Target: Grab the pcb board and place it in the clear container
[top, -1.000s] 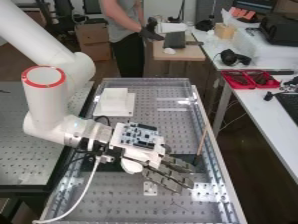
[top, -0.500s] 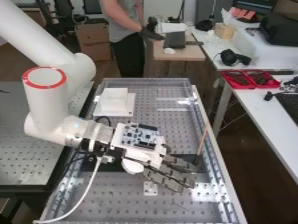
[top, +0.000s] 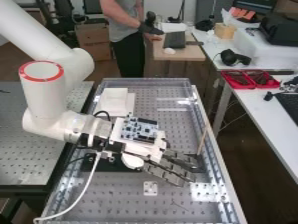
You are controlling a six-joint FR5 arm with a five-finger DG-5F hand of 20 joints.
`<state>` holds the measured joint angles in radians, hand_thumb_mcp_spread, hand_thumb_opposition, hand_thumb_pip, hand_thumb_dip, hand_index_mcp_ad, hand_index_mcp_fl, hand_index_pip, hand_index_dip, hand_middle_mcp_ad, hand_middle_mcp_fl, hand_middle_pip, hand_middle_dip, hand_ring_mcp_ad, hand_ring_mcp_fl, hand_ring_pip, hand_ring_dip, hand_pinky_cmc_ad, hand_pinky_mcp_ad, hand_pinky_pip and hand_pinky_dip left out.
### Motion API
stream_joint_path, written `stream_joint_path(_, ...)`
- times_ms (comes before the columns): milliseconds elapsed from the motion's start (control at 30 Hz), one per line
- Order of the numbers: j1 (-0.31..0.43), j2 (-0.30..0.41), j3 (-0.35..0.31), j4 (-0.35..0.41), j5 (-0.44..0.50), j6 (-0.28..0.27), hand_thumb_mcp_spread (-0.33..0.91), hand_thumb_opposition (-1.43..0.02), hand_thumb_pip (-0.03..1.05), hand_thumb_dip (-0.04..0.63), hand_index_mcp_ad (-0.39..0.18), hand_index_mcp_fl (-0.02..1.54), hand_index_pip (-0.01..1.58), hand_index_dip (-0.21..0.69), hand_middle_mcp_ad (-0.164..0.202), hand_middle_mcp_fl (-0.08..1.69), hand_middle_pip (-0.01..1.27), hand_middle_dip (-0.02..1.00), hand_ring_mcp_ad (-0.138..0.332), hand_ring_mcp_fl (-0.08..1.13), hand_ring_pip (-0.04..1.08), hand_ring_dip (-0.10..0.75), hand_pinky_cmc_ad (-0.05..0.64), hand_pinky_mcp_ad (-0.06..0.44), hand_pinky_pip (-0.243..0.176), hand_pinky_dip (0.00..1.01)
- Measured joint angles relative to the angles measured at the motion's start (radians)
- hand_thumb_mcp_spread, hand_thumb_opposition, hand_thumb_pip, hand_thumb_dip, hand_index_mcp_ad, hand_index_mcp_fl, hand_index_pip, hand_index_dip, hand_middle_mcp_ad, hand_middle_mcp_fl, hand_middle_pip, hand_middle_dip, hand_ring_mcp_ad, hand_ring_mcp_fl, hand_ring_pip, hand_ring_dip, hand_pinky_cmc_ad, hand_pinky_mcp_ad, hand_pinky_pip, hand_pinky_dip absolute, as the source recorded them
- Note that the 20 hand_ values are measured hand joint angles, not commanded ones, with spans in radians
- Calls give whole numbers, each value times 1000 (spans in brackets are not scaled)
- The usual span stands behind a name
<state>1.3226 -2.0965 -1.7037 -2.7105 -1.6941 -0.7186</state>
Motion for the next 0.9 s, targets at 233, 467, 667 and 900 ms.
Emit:
stream_joint_path(233,7,73,-39,8,0,33,747,-927,398,264,-204,737,1150,234,58,-5,138,122,201,14,77,-5,227,161,-91,182)
stream_joint_path(467,81,168,-92,34,-17,68,754,-939,398,264,-190,771,1100,239,58,-7,138,122,201,14,80,-5,227,157,-91,182)
stream_joint_path(667,185,201,-109,82,-13,134,749,-946,398,265,-190,789,1068,267,58,-7,138,122,201,14,80,-5,227,161,-91,182)
stream_joint_path(900,316,170,-91,149,35,267,752,-946,401,264,-188,787,1063,284,58,-7,138,122,201,14,80,-5,227,161,-91,182)
